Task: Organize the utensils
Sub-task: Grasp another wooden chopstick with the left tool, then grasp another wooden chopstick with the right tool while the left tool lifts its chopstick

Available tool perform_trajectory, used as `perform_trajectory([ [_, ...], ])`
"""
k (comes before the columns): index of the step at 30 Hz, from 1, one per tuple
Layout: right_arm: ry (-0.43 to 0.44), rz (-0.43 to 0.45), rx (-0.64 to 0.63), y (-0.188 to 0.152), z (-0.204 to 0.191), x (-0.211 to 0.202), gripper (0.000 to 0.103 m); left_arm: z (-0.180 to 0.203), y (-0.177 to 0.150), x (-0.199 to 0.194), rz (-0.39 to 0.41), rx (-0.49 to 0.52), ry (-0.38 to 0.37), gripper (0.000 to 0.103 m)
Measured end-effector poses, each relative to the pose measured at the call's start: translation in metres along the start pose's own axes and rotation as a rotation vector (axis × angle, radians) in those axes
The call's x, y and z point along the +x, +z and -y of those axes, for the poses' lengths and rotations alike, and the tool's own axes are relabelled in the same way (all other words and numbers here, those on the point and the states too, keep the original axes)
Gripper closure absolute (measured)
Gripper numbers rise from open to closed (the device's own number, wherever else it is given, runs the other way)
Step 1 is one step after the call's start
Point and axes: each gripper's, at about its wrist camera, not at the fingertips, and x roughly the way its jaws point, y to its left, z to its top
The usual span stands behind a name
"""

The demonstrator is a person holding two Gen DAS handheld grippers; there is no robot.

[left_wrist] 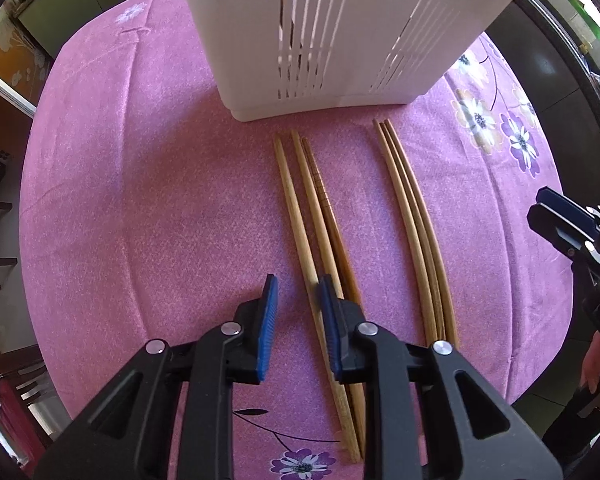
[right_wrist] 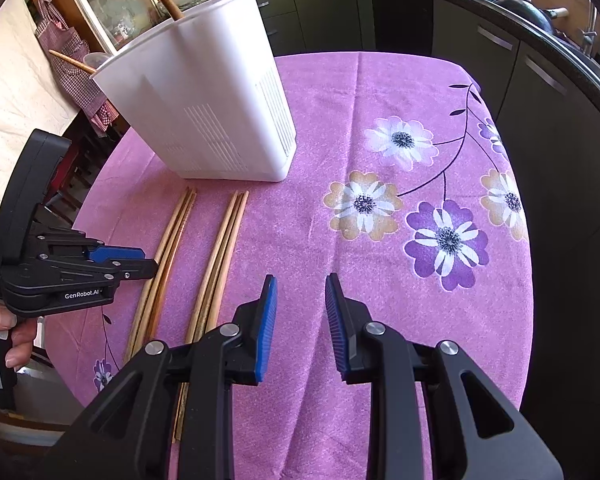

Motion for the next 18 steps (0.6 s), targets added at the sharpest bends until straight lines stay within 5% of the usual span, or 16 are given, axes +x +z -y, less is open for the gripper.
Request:
perform_trajectory([
  [8, -0.008, -0.017, -0.010, -0.003, 0.001, 0.002, 0.078, 0.007, 0.011, 0.008, -0.034, 0.007, 0.022, 0.094],
  [18, 0.053, -0.094, -0.031, -0.002, -0.021, 0.024, 0.078, -0.024, -0.004, -0.005, 0.019, -0.013, -0.013, 0.096],
])
